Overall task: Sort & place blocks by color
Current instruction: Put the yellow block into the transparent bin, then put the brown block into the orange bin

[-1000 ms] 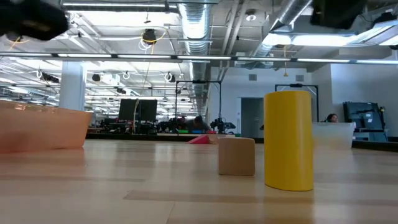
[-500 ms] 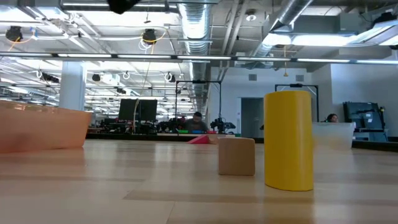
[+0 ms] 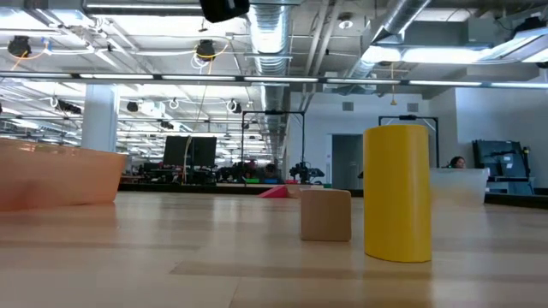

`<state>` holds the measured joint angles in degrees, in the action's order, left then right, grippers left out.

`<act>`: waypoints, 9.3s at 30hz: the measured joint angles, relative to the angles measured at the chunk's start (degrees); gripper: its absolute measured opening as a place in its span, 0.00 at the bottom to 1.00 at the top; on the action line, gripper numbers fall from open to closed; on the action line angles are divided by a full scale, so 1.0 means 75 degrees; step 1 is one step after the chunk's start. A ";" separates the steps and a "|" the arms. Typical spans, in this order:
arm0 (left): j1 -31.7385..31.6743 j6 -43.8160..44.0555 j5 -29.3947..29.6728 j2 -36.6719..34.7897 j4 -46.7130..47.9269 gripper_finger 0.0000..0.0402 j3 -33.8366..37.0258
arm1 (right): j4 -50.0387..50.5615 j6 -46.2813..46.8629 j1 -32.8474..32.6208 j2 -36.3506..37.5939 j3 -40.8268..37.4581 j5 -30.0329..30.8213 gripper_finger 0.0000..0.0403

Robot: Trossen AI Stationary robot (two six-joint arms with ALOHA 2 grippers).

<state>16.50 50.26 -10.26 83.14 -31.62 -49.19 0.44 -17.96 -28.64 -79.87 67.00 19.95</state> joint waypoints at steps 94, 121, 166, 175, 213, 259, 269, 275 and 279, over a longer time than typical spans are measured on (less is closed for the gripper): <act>-0.0039 -0.0685 0.5816 -0.2872 0.5965 0.34 -0.0003 | 0.8257 0.6048 0.8078 0.2090 -0.0672 0.1254 0.32; -0.0042 -0.0259 0.5686 -0.2872 0.6370 0.34 -0.0003 | 0.6031 0.4522 1.1195 -0.0493 -0.1271 0.0095 0.53; 0.0075 -0.0971 0.3289 -0.1311 0.6491 0.34 0.0003 | 0.5386 1.0006 0.1943 0.1106 -0.1464 0.0838 0.59; 0.0610 -0.2141 0.2942 -0.0673 0.6542 0.34 -0.0004 | 0.3360 1.0090 0.1712 -0.0084 -0.1463 -0.0461 0.59; 0.0710 -0.1840 0.2432 -0.0077 0.7027 0.34 0.0000 | 0.4842 -0.3177 0.1964 -0.2365 0.1335 -0.3763 0.59; 0.0710 0.1204 0.3550 -0.0080 0.6989 0.34 -0.0003 | 0.3206 -0.5512 0.1943 -0.4760 0.1399 -0.5249 0.59; 0.0710 0.1367 0.3689 -0.0080 0.6829 0.34 -0.0003 | 0.3196 -0.1993 0.2258 -0.4757 0.1411 -0.5339 0.59; 0.0710 0.1361 0.3687 -0.0080 0.6835 0.34 -0.0003 | 0.3248 -0.0698 0.2536 -0.4757 0.1411 -0.5199 0.59; 0.0710 0.1267 0.3684 -0.0080 0.6828 0.34 -0.0003 | 0.3339 -0.0582 0.2708 -0.4608 0.1391 -0.5424 0.59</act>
<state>21.82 59.76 17.37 82.54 19.58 -49.21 25.48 -22.32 -8.33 -114.43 77.44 -20.73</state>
